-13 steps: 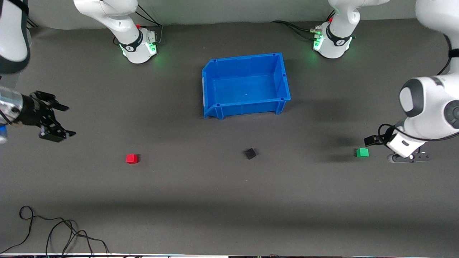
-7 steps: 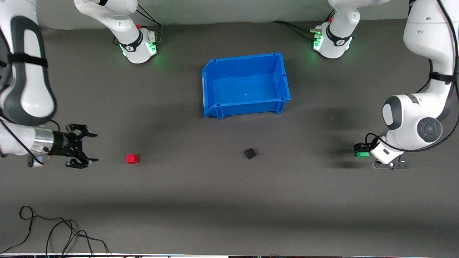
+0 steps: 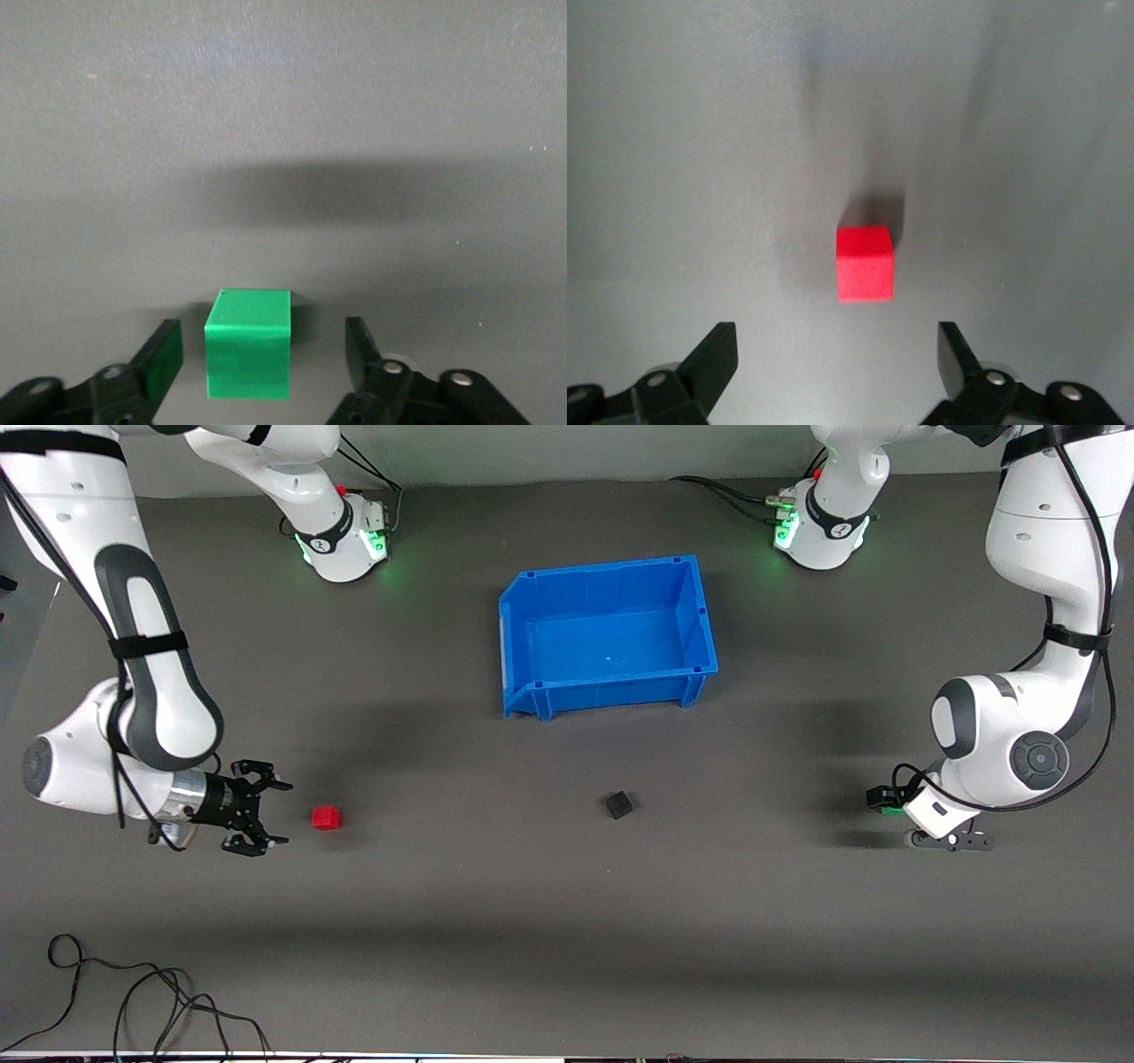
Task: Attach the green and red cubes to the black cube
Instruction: 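Lower and grasp the red cube with the right gripper while the left gripper grasps green, then carry the red cube toward the black cube while the left gripper carries green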
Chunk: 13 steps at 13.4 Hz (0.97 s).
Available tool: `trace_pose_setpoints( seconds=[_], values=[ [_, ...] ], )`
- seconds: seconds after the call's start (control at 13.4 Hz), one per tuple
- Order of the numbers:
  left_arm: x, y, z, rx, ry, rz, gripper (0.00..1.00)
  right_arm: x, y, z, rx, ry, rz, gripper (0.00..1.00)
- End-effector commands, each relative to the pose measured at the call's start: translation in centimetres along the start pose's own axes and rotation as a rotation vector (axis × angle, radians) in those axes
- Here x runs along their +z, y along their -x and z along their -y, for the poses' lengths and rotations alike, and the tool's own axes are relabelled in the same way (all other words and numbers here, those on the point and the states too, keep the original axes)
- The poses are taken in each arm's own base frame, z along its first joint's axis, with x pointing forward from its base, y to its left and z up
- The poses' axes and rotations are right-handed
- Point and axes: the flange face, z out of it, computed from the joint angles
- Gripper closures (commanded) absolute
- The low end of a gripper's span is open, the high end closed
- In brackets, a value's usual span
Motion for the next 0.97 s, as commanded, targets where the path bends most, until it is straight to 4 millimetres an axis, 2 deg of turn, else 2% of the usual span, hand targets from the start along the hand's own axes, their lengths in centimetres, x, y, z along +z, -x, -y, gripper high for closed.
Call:
trace_pose_setpoints(
  seconds=[0.0, 0.15, 0.37, 0.52, 0.6, 0.75, 0.9],
  values=[
    [0.5, -1.4, 0.3, 0.022, -0.011, -0.007, 0.25, 2.9, 0.4, 0.0, -0.008, -0.021, 0.009, 0.0],
    [1.1, -1.7, 0.3, 0.022, -0.011, -0.004, 0.27, 4.3, -0.3, -0.2, -0.004, -0.019, 0.003, 0.0],
    [2.2, -1.6, 0.3, 0.022, -0.008, 0.013, 0.42, 5.9, -0.8, -0.4, -0.007, -0.01, 0.007, 0.0],
    [1.8, -1.8, 0.4, 0.02, -0.007, 0.018, 0.55, 6.7, -1.1, -0.5, -0.01, -0.012, 0.02, 0.02],
    [1.2, -2.3, 0.4, 0.017, -0.009, 0.009, 0.63, 6.7, -1.1, -0.5, -0.008, -0.011, 0.021, 0.1],
    [1.0, -2.2, 0.5, 0.018, -0.005, 0.034, 0.8, 6.7, -1.2, -0.5, -0.008, -0.012, 0.021, 0.37],
    [0.7, -2.3, 0.6, -0.002, -0.004, 0.031, 1.0, 6.7, -1.2, -0.5, -0.008, -0.012, 0.021, 0.55]
  ],
)
